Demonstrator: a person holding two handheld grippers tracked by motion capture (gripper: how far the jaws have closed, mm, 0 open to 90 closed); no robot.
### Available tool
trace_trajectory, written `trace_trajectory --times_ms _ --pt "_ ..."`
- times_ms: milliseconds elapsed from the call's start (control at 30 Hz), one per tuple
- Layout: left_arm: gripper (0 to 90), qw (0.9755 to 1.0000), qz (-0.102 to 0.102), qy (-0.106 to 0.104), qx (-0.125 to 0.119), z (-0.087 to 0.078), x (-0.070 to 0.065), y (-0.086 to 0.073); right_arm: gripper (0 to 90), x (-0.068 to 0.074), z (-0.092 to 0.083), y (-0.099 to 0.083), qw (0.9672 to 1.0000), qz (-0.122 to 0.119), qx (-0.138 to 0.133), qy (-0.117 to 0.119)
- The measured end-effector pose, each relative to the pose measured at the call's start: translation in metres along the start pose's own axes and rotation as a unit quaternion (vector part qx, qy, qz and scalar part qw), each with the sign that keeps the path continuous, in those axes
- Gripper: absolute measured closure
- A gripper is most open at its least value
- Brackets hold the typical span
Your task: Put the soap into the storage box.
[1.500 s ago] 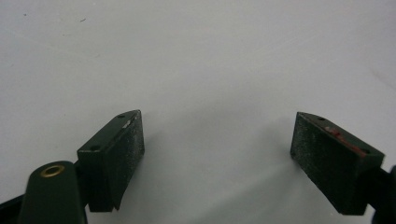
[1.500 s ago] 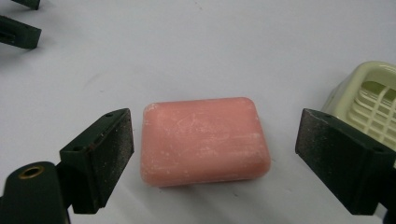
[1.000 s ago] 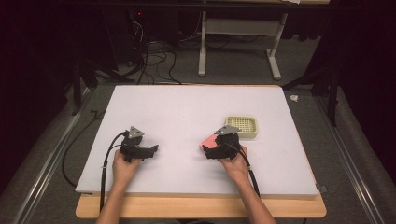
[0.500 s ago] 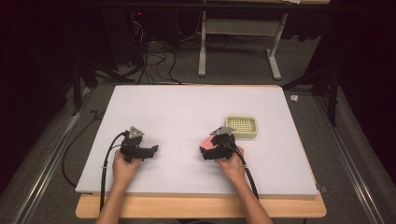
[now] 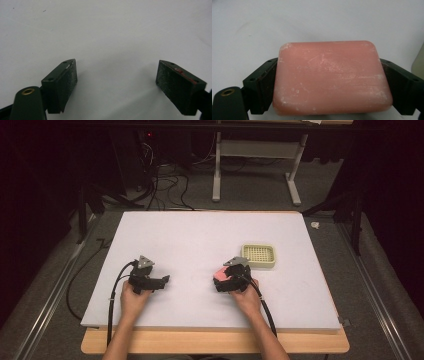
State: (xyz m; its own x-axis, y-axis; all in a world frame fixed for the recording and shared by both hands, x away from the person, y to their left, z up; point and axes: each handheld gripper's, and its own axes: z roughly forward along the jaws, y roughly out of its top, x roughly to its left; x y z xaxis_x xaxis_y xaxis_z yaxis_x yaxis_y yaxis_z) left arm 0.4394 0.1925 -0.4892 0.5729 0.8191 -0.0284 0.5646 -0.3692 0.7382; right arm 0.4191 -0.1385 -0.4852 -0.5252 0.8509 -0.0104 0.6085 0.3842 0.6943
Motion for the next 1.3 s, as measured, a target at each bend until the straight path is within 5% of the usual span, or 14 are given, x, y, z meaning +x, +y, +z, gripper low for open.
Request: trace_trajectory --times_ms 1300 --pt "17.8 1.0 0.0 0.0 0.0 0.0001 -0.0001 0.0001 13.5 0.0013 -0.0055 -0.0005 0.9999 -0.003 -0.012 0.003"
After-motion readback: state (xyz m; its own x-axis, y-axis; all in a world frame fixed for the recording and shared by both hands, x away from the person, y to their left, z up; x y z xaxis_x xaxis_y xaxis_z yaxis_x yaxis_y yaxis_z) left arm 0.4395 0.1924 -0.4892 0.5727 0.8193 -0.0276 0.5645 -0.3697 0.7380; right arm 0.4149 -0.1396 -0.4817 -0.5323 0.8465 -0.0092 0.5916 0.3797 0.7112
